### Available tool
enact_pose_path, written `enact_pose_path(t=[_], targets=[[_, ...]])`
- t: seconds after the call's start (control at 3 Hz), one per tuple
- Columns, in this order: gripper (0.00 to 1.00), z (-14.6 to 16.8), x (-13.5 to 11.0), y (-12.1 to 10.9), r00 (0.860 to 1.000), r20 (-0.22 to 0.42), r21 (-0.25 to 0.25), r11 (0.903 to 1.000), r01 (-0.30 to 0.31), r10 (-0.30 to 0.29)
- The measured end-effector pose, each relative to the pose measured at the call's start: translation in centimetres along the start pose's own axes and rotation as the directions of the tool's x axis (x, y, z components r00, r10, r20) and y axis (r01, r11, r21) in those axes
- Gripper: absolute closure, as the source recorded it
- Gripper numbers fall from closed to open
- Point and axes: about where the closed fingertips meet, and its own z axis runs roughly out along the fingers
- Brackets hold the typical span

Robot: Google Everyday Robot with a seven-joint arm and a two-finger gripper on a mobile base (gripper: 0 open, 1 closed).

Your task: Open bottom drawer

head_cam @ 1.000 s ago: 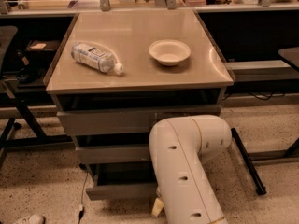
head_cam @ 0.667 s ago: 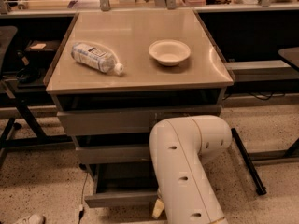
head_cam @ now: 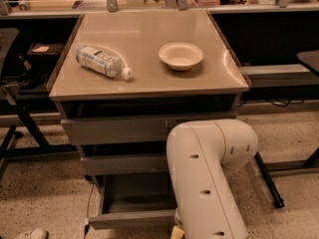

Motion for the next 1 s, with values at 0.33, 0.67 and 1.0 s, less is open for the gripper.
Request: enact_pose_path(t=[0.33,0.67,1.0], targets=[[0.0,-0.8,2.2,2.4,1.0,-0.028,-0.034,0.9993,-0.013,0.012],[0.0,-1.4,4.2,4.4,0.998,-0.055,-0.06,0.9978,-0.029,0.025],[0.0,-2.2,6.3,6.3,0.995,-0.084,-0.083,0.9948,-0.058,0.051]])
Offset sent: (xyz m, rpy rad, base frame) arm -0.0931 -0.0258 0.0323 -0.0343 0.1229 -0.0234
